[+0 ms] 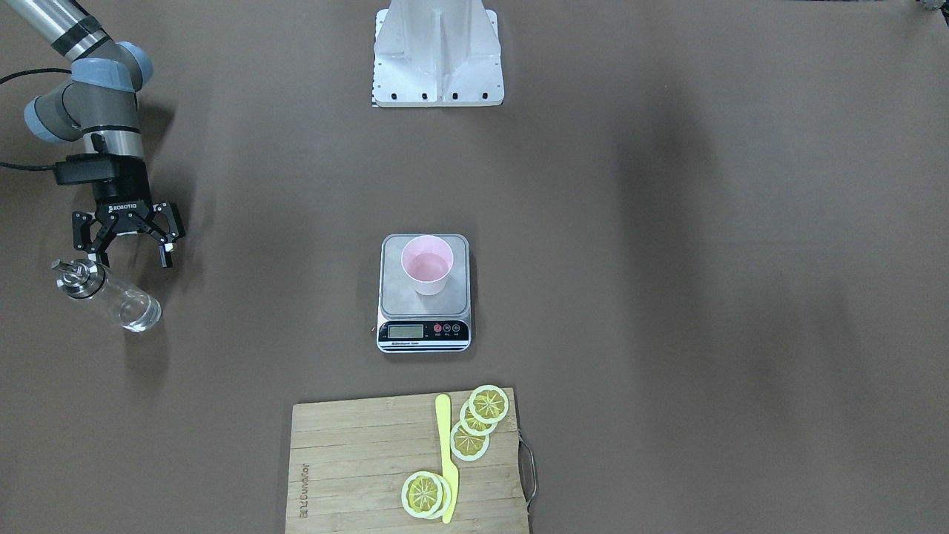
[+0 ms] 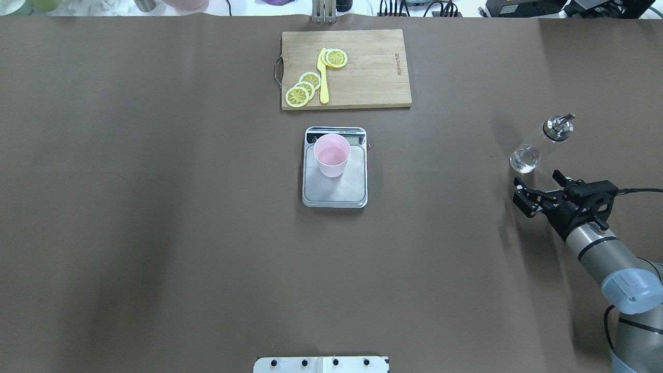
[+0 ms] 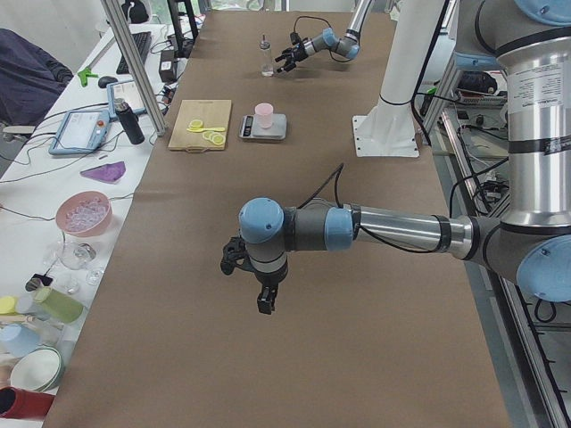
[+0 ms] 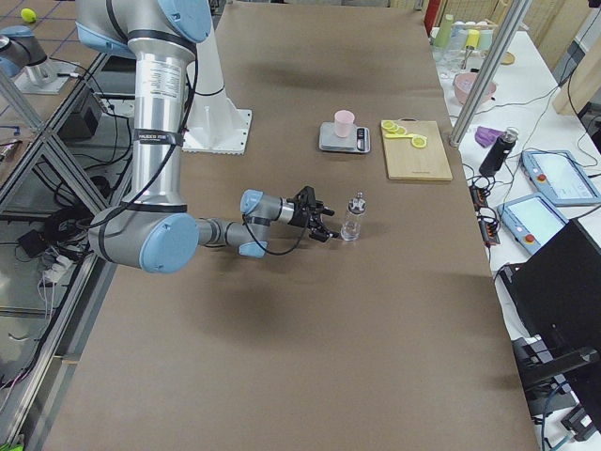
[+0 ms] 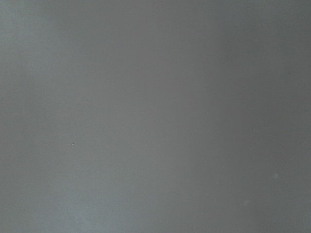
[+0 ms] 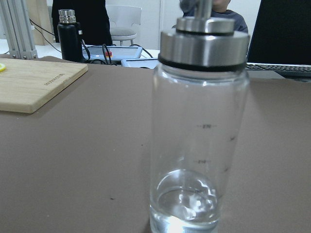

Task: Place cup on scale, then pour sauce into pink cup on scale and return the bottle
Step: 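Open the right gripper and withdraw it away from the bottle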

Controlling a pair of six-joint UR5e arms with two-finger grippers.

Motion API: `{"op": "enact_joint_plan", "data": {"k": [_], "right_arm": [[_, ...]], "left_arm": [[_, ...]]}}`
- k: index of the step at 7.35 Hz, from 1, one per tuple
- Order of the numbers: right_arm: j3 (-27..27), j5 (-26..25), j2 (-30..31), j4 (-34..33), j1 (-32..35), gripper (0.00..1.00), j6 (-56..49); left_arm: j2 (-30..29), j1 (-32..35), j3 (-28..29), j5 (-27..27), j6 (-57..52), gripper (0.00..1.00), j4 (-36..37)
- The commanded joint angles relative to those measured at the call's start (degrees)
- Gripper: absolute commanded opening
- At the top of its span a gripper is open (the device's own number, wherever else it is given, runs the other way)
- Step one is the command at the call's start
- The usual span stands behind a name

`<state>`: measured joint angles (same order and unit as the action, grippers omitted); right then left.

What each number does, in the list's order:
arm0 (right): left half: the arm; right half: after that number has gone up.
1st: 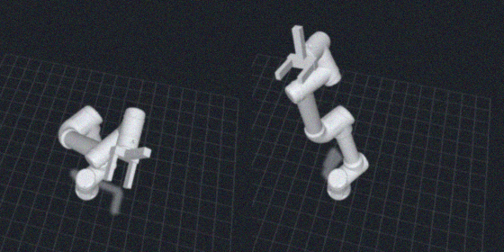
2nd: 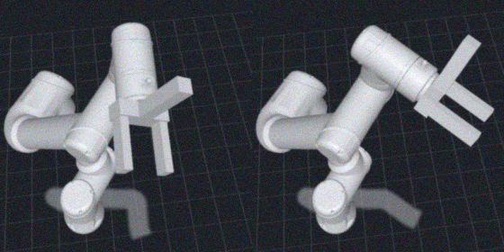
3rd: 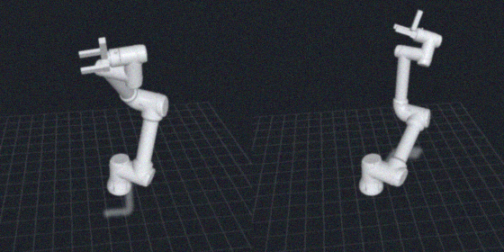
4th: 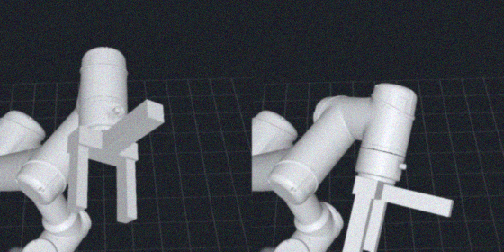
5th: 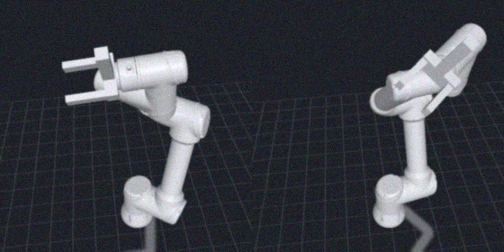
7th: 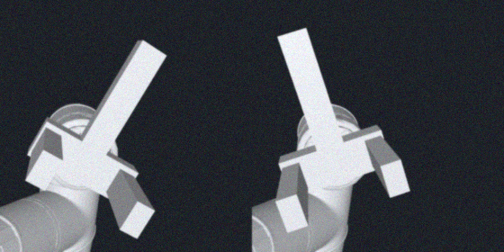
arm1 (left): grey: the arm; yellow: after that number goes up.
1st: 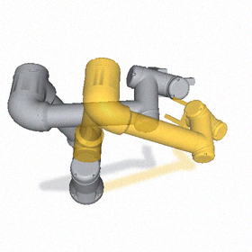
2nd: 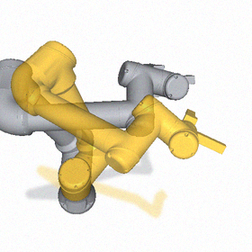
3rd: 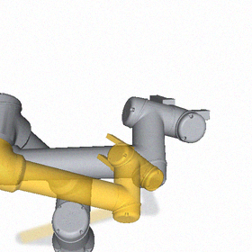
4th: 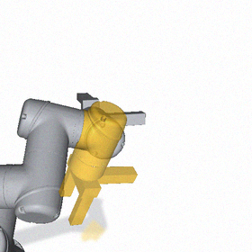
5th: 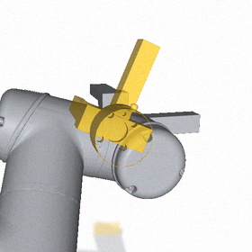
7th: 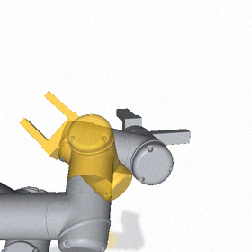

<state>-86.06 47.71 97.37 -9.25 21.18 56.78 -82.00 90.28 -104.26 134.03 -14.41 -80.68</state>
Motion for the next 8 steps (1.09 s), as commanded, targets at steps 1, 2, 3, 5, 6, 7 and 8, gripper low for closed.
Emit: {"op": "enact_joint_plan", "data": {"k": [1, 2, 3, 5, 6, 7, 8], "right_arm": [[-2.4, 0.2, 4.1, 0.3, -0.6, 1.00, 0.0], [-3.9, 0.5, 6.1, 0.4, -0.4, 1.00, -0.3], [-5.6, 2.1, 8.8, 0.4, -0.4, 1.00, -0.5], [-5.2, 6.8, 9.9, 0.4, 3.4, 1.00, -1.0], [-5.2, 11.2, 9.9, 0.4, 7.3, 1.00, -2.0], [-5.0, 16.0, 10.0, 0.3, 12.0, 1.00, -5.5], [-4.9, 22.4, 9.9, 0.3, 17.4, 1.00, -7.9]], "left_arm": [[-0.1, 0.0, 0.0, 0.0, 0.1, 0.98, 0.0], [-0.1, 0.1, 0.0, 0.0, 0.1, 0.98, 0.0], [-0.1, 0.1, -0.1, 0.1, 0.1, 0.98, 0.0], [-0.1, 0.0, -0.1, 0.1, 0.0, 0.98, 0.0], [-0.1, 0.1, -0.1, 0.1, 0.0, 0.98, 0.0], [-0.1, 0.1, -0.1, 0.1, 0.0, 0.98, 0.0], [-0.1, 0.1, -0.1, 0.1, 0.0, 0.98, 0.0]]}}
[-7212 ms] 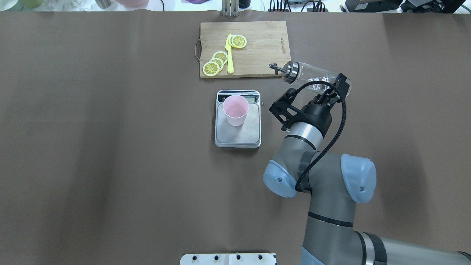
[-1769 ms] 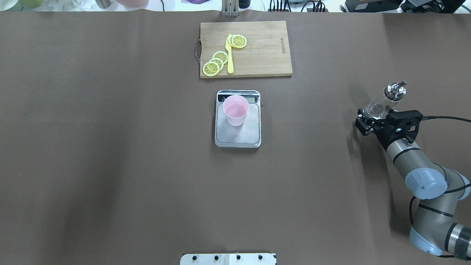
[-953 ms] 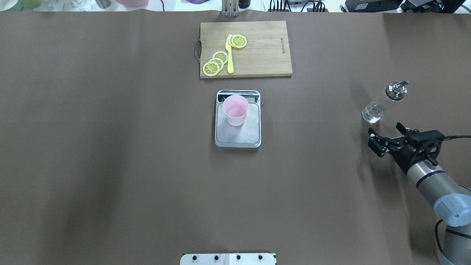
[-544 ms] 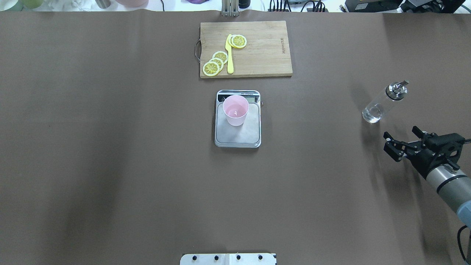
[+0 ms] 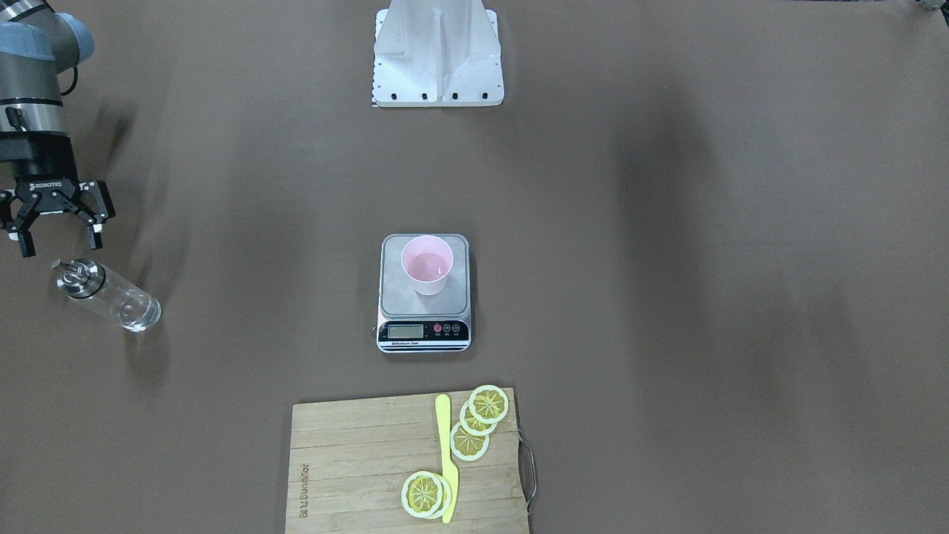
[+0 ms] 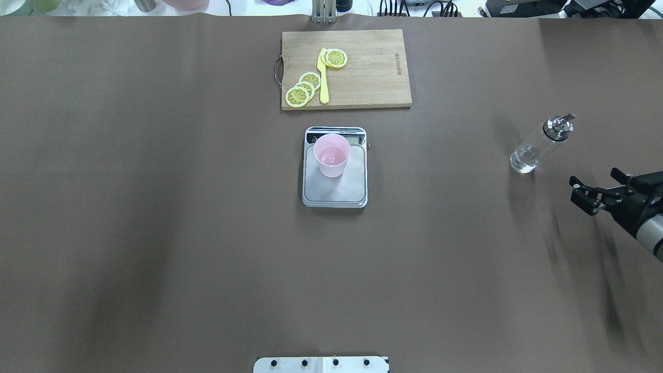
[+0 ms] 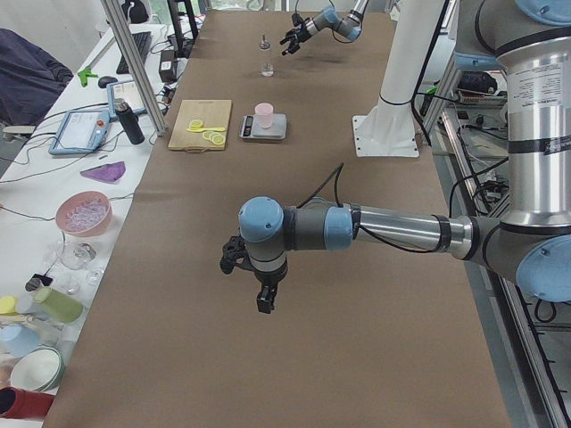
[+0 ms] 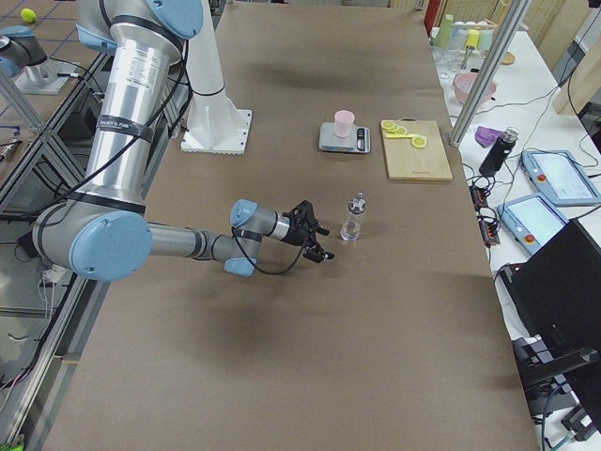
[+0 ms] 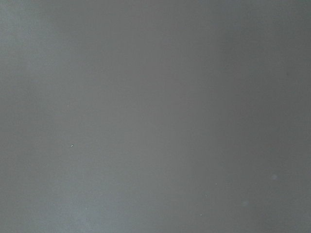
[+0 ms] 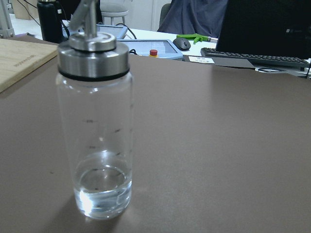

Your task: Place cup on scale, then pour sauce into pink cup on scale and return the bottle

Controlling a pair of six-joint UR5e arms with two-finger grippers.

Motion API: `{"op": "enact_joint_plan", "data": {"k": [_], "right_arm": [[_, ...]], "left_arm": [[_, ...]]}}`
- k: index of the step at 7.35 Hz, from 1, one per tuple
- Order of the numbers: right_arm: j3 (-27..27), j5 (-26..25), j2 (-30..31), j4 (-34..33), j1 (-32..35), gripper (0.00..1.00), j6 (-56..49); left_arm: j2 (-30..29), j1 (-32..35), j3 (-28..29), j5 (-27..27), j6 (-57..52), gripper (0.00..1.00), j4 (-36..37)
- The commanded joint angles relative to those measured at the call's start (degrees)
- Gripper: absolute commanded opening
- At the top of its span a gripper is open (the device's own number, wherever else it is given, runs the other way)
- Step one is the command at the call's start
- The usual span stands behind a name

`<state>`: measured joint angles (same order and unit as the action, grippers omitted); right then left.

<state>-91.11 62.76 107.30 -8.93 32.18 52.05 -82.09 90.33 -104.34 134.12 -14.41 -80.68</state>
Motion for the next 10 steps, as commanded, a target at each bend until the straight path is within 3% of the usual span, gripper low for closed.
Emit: {"op": "enact_joint_plan", "data": {"k": [1, 4, 6, 10], "right_arm": [[1.6, 13.6, -0.2, 0.0, 12.7, 1.00, -5.9], [6.8, 40.1, -3.7, -0.9, 38.0, 1.00, -19.6], [11.3, 55.0, -9.4, -7.5, 50.7, 1.00, -25.8], [10.0, 60.6, -14.5, -29.0, 53.7, 1.00, -31.8]], "left_arm": [[0.0, -0.1, 0.1, 0.0, 0.0, 0.98, 0.0], [0.0, 0.0, 0.1, 0.0, 0.1, 0.98, 0.0], [0.0, 0.0, 0.1, -0.1, 0.0, 0.98, 0.0], [-0.1, -0.1, 0.4, -0.1, 0.0, 0.98, 0.0]]}}
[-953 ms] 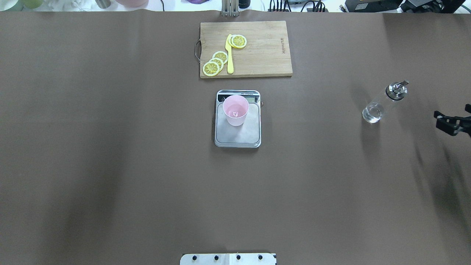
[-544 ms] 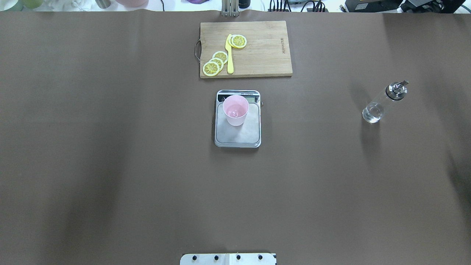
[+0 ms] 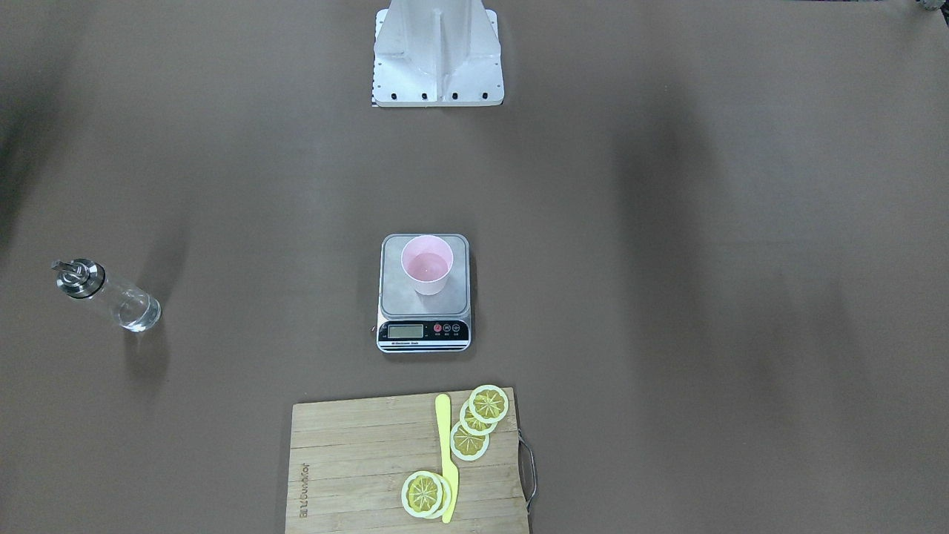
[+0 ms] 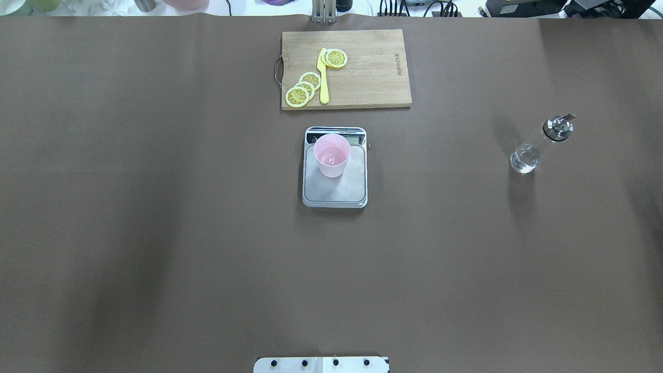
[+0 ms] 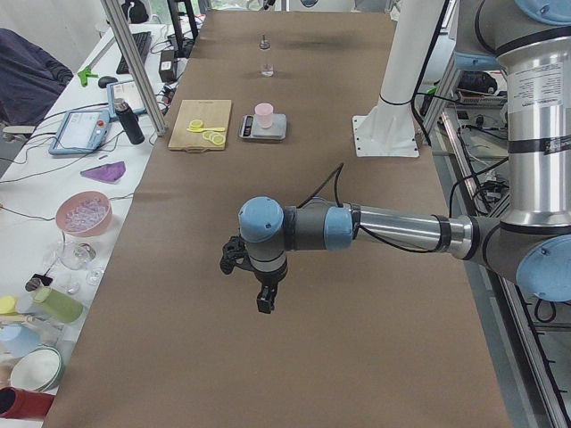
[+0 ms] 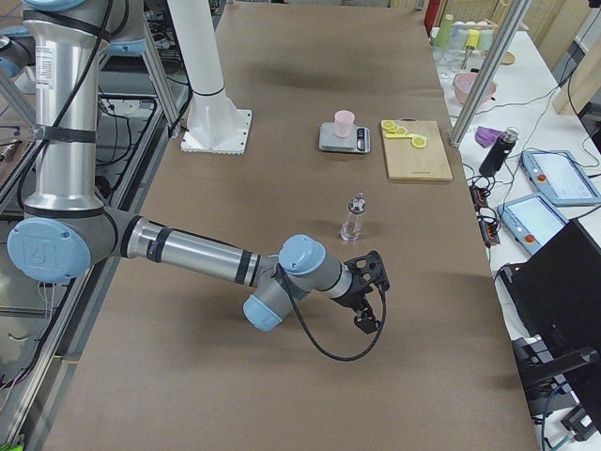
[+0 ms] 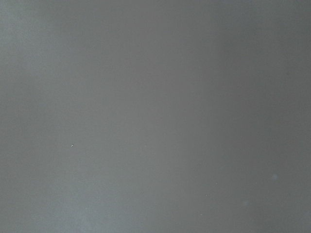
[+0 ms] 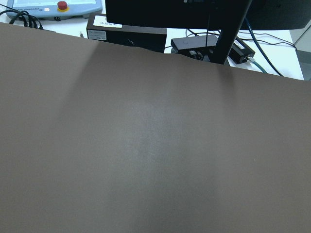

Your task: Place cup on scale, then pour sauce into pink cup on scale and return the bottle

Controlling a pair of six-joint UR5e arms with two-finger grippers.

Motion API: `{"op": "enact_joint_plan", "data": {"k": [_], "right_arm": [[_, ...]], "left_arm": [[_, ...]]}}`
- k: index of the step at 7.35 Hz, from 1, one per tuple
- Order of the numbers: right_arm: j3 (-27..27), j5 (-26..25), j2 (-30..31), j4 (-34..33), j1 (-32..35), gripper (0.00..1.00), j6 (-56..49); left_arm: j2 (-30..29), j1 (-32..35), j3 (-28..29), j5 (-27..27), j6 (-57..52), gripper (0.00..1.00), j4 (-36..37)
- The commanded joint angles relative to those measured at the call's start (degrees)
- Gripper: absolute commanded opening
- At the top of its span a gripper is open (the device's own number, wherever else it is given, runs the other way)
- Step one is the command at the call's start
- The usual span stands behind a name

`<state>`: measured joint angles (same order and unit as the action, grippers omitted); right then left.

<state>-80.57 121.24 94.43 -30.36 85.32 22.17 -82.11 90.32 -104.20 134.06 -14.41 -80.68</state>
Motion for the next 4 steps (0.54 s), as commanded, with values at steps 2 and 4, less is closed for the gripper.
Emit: {"op": "enact_joint_plan", "data": {"k": [2, 4], "right_arm": [[-2.5, 2.8, -5.5, -28.1, 0.8, 1.00, -16.3], [-10.0, 2.1, -12.7, -58.9, 2.6, 1.00, -25.4]], "left_arm": [[-0.3, 0.0, 0.6, 0.0, 0.0, 0.98, 0.1], [-0.3, -0.1, 0.4, 0.0, 0.0, 0.98, 0.1]]}}
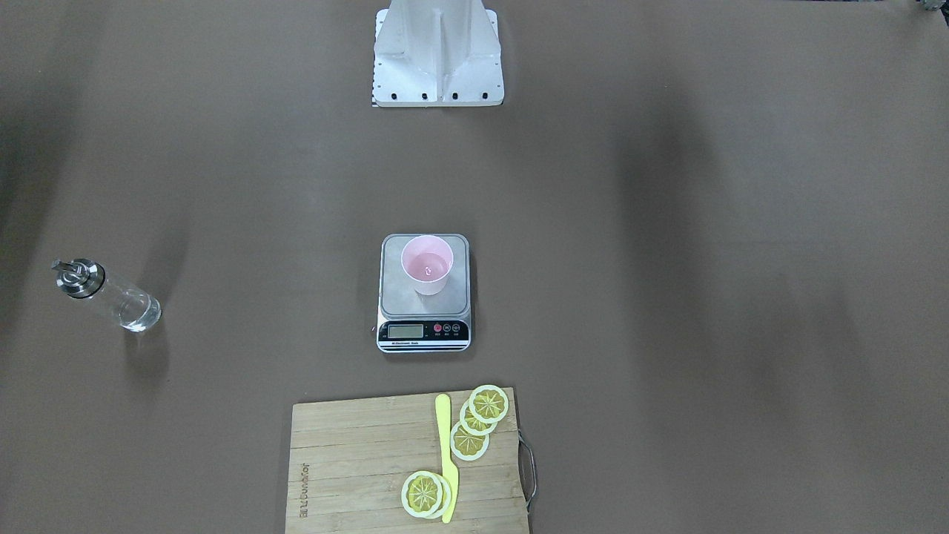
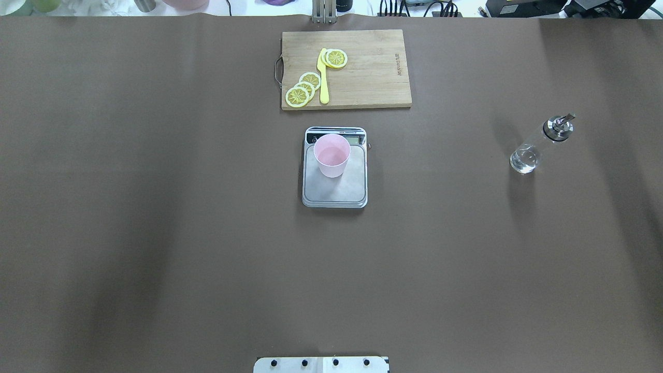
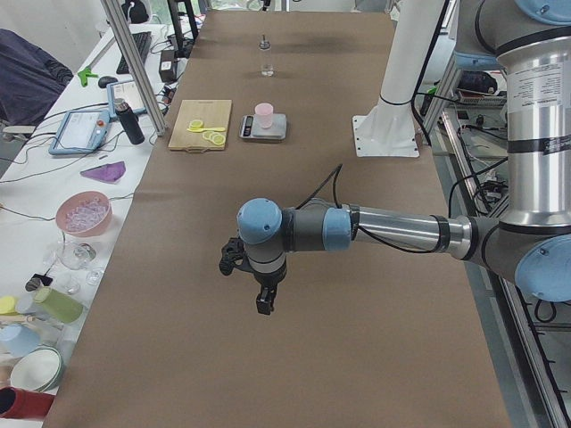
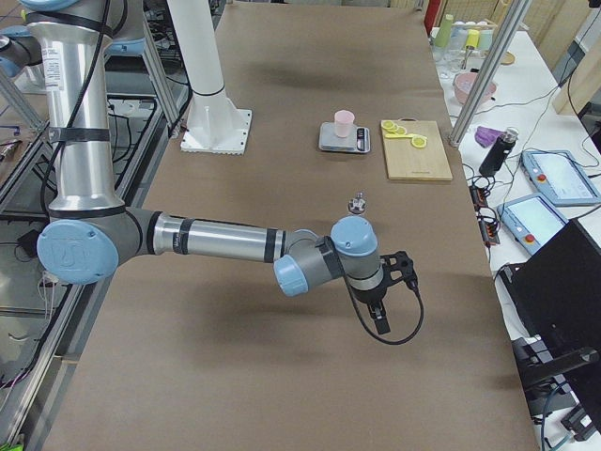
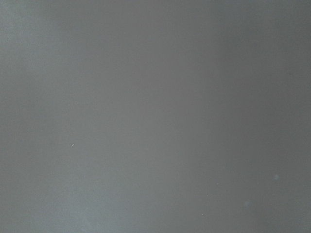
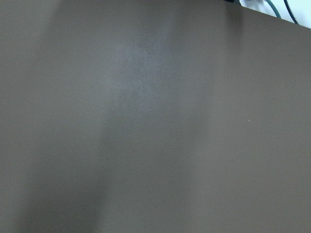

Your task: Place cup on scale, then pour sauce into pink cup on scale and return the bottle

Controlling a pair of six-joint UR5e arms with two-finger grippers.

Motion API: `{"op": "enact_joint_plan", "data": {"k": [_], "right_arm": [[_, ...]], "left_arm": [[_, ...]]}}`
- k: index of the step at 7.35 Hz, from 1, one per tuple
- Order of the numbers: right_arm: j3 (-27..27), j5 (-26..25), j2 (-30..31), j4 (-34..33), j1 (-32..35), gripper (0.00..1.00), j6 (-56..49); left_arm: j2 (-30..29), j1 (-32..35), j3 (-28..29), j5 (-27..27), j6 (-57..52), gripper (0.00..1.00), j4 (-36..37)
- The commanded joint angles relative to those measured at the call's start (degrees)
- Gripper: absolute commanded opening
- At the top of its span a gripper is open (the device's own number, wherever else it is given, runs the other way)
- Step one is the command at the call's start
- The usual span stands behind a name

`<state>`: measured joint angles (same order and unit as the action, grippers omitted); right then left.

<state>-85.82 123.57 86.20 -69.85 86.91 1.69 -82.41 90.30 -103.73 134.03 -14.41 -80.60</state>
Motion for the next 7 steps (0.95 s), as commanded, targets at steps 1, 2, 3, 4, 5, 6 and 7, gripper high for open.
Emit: {"op": "enact_joint_plan", "data": {"k": [1, 2, 3, 4, 5, 6, 7], "right_arm": [[-10.0, -1.0, -6.3, -33.4, 1.2, 1.00, -5.5], [-14.6, 0.3, -2.0, -34.7, 1.2, 1.00, -5.2], [-16.9, 2.4, 1.0, -32.8, 1.1, 1.00, -4.8], [-15.9, 3.4, 2.1, -30.2, 1.1, 1.00, -4.7], [-14.8, 3.4, 5.2, -24.6, 1.1, 1.00, -4.0], [-14.4, 3.5, 9.1, -16.0, 1.1, 1.00, 2.0], [-13.8, 3.7, 12.0, -8.2, 1.1, 1.00, 8.2]], "left_arm": [[0.0, 0.0, -0.1, 0.0, 0.1, 0.98, 0.0], [-0.1, 0.0, 0.0, 0.0, 0.1, 0.98, 0.0], [-0.1, 0.0, -0.1, 0.0, 0.1, 0.98, 0.1], [-0.1, 0.0, 0.0, 0.0, 0.1, 0.98, 0.1], [-0.1, 0.0, 0.0, 0.0, 0.1, 0.98, 0.1], [-0.1, 0.0, 0.0, 0.0, 0.1, 0.98, 0.1], [-0.2, 0.0, 0.0, 0.0, 0.1, 0.98, 0.4]]}}
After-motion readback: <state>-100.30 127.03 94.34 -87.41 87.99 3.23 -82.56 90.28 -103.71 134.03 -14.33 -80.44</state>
